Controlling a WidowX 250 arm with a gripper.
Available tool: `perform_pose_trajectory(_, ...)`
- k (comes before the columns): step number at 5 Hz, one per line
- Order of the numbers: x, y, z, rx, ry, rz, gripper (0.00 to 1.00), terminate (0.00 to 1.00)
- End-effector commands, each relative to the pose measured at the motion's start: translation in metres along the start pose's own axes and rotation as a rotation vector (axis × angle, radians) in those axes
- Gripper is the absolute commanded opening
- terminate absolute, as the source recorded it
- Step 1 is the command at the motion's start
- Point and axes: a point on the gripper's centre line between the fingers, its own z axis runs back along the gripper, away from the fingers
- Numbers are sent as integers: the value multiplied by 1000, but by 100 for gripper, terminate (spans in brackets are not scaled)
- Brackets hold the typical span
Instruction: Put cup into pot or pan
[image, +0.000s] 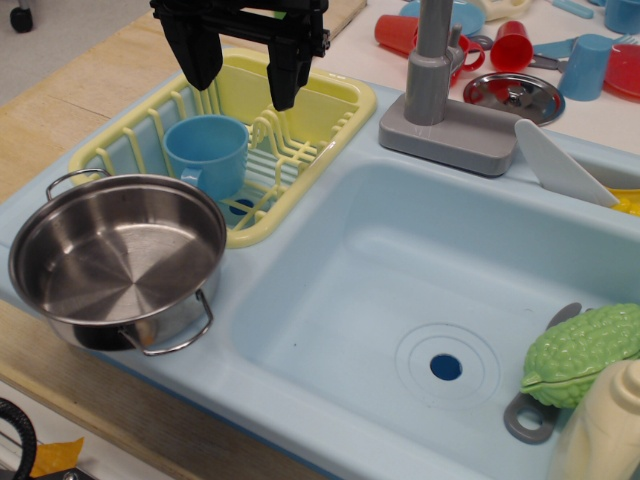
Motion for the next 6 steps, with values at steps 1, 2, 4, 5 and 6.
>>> perform_pose_trajectory(1,0,0,0,0,0,0,100,0)
perform_pose_trajectory(2,5,2,-16,4,-18,18,100,0)
perform_pose_trajectory(4,12,10,-55,-44,6,11,100,0)
perform_pose_trajectory(5,13,17,-70,-64,27,15,100,0)
perform_pose_trajectory(6,10,16,-86,-97,55,22,100,0)
